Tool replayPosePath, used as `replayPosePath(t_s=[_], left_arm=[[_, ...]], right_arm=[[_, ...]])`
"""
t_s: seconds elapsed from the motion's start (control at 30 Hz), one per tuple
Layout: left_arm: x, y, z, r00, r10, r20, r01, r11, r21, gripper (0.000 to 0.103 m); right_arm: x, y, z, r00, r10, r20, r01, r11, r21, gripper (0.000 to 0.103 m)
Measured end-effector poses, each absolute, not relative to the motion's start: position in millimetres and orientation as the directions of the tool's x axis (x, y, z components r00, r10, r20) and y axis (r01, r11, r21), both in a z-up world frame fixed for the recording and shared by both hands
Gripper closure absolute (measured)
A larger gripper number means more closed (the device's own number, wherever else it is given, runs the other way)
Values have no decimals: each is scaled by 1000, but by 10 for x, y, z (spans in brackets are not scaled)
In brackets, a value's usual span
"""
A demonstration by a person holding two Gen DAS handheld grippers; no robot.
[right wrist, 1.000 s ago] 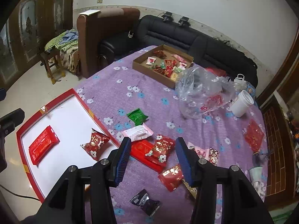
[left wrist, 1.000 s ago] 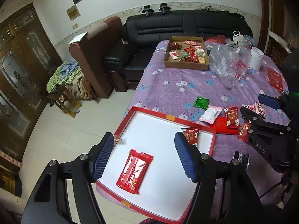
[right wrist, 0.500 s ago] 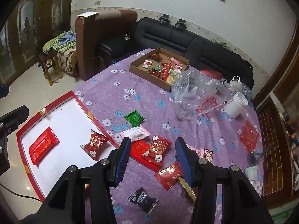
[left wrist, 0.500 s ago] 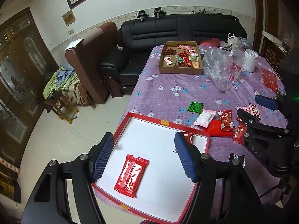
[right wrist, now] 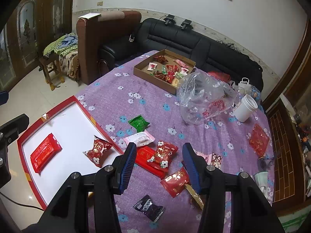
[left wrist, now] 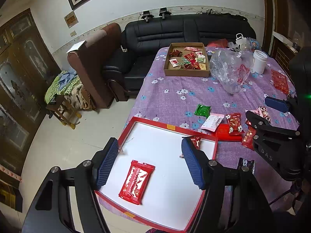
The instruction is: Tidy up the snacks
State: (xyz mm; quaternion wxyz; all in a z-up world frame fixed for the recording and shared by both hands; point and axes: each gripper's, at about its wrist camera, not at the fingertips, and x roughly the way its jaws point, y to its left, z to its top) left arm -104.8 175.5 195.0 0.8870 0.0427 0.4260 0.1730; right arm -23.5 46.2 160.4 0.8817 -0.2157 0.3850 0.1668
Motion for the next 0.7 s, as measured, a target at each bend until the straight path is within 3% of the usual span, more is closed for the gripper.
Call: replayPosePath(t_s=[0.7], left_arm=[[-1006,1752,1928,572,344,-744,-274,936,222,36]], right_arm=[[-90,442,1556,638,124,-760,-458,854,-245,52]])
